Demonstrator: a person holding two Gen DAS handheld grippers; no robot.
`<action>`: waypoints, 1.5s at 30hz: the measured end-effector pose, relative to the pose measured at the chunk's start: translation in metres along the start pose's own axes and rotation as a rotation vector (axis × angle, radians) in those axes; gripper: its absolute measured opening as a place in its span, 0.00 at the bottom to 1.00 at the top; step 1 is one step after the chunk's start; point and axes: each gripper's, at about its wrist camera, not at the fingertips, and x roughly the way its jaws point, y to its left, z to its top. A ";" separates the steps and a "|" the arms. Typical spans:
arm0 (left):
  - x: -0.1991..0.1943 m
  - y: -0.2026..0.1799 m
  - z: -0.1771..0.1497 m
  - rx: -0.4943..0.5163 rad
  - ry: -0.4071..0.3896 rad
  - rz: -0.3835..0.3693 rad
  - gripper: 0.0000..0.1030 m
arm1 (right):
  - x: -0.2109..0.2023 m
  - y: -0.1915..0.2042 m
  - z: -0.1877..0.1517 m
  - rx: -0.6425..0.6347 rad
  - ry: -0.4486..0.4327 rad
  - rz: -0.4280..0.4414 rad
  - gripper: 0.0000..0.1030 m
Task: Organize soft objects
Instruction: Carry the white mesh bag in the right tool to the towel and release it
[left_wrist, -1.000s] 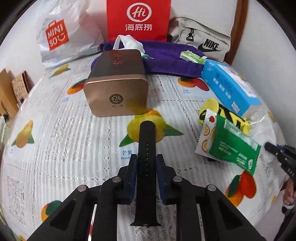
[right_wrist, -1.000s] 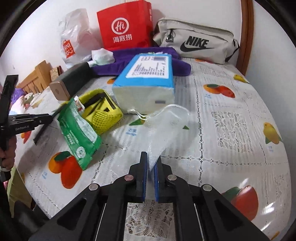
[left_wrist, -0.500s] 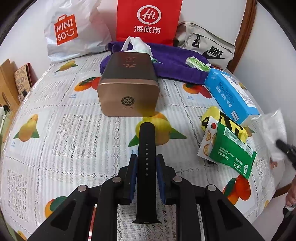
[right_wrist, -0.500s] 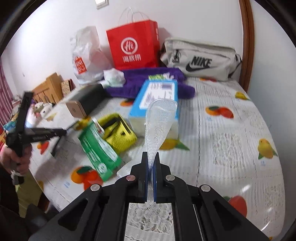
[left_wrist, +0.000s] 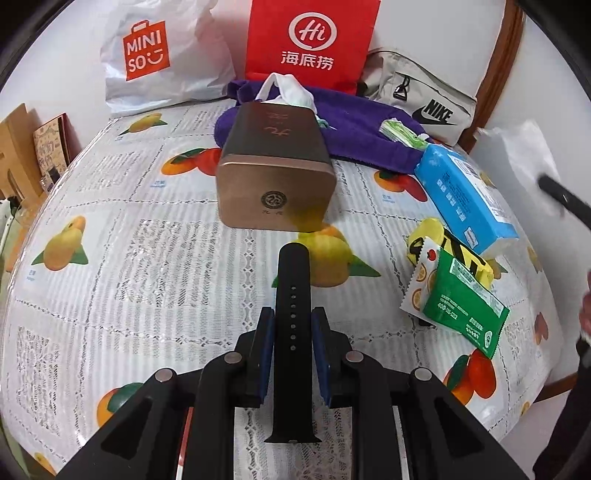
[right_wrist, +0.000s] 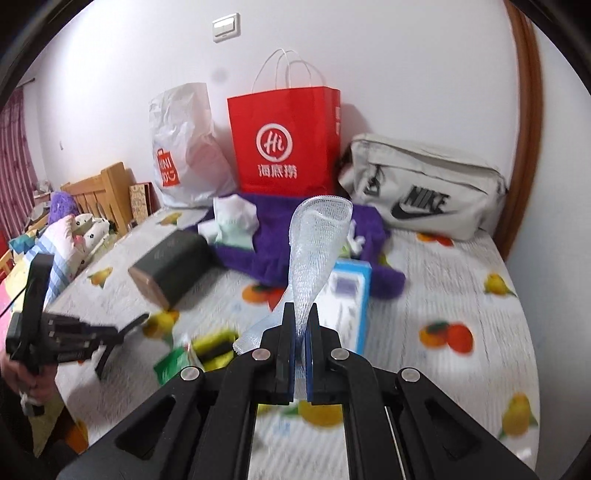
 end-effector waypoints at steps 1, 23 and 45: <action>0.000 0.001 0.000 0.000 0.008 0.000 0.19 | 0.008 0.000 0.006 -0.009 0.005 0.000 0.04; -0.029 0.026 0.020 -0.080 -0.031 0.053 0.19 | 0.169 -0.017 0.080 -0.015 0.167 -0.008 0.04; -0.049 0.039 0.090 -0.052 -0.129 0.053 0.19 | 0.204 -0.032 0.090 -0.063 0.252 -0.123 0.63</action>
